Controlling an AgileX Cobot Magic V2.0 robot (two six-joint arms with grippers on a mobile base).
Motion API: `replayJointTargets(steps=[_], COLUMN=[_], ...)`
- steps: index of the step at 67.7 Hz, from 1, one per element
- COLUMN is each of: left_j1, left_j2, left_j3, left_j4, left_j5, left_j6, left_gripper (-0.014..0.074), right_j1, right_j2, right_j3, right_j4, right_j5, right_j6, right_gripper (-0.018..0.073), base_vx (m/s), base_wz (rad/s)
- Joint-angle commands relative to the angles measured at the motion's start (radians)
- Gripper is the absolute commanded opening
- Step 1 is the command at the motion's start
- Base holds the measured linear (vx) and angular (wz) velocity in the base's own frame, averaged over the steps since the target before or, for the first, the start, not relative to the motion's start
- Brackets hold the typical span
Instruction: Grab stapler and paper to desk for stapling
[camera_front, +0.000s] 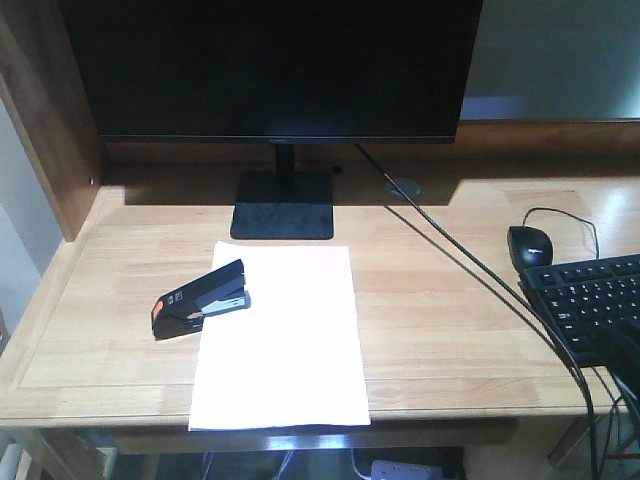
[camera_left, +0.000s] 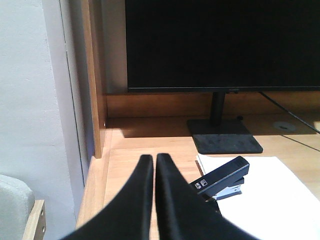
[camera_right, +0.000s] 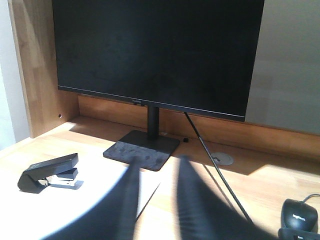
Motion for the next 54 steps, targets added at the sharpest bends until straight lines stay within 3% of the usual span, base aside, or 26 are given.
replayJointTargets(steps=[1, 37, 42, 54], left_j1=[-0.004, -0.004, -0.004, -0.004], left_j2=[0.015, 0.014, 0.014, 0.014], left_j3=[-0.022, 0.010, 0.053, 0.186], left_j4=[-0.006, -0.005, 0.025, 0.021], left_j5=[-0.067, -0.080, -0.138, -0.333], left_j6=[-0.009, -0.004, 0.032, 0.034], left_gripper=[-0.0006, -0.0006, -0.0006, -0.0006], right_j1=[-0.003, -0.003, -0.003, -0.003], right_j2=[0.006, 0.006, 0.006, 0.006], right_j3=[-0.027, -0.027, -0.027, -0.027], right_j4=[-0.049, -0.049, -0.049, -0.049], right_j5=[0.027, 0.027, 0.027, 0.027], right_j6=[0.001, 0.004, 0.004, 0.004], right_gripper=[-0.0013, -0.0009, -0.0009, -0.0009], base_vx=[0.00, 0.00, 0.00, 0.00], base_wz=[0.00, 0.00, 0.00, 0.00])
